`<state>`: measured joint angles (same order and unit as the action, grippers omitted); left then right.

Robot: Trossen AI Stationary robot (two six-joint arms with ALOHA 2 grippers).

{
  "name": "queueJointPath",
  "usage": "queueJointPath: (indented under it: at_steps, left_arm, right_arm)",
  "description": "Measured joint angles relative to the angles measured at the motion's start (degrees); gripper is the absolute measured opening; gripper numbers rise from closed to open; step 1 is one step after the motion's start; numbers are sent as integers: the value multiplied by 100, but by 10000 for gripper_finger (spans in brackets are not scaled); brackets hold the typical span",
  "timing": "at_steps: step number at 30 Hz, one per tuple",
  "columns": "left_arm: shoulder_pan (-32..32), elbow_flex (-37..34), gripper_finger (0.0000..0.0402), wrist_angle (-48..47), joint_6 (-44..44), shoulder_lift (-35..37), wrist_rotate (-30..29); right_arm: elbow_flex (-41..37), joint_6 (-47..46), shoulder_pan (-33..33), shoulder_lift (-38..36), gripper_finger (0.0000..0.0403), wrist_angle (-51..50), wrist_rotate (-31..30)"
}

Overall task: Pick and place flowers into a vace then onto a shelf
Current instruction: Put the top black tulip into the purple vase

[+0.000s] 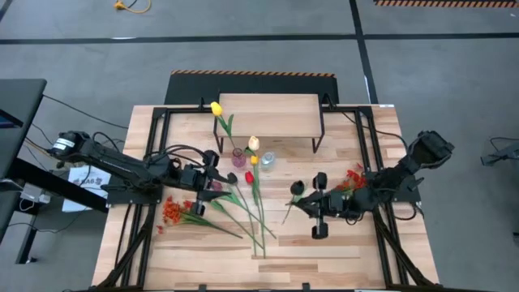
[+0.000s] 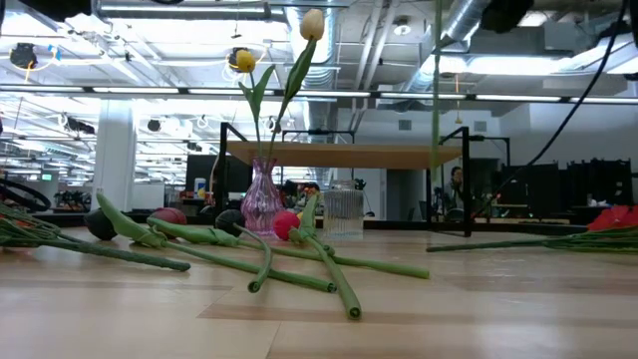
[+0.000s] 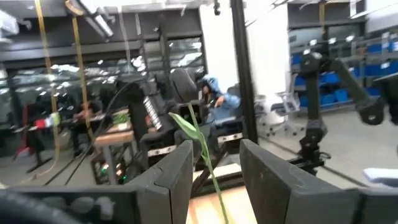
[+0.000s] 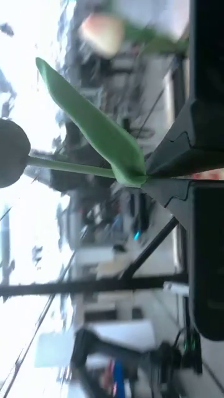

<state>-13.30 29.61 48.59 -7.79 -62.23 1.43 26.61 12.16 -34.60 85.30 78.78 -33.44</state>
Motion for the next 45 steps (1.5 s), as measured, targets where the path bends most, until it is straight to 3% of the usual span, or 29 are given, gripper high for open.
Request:
queueJointPath:
  at_steps: [7, 23, 29, 45]
  left_arm:
    - [9, 644, 122, -128, -10, -791, 251]
    - [52, 2905, 122, -1348, -356, -3030, 214]
    - [52, 3328, 122, -1813, -341, -3262, 199]
    - [48, 3335, 122, -1770, -296, -3262, 281]
  right_arm:
    - [0, 33, 216, 26, 0, 101, 856]
    - [0, -37, 196, 19, 0, -716, 914]
    - [2, -151, 159, 17, 0, -935, 901]
    - [2, -488, 466, 17, 0, -1314, 756]
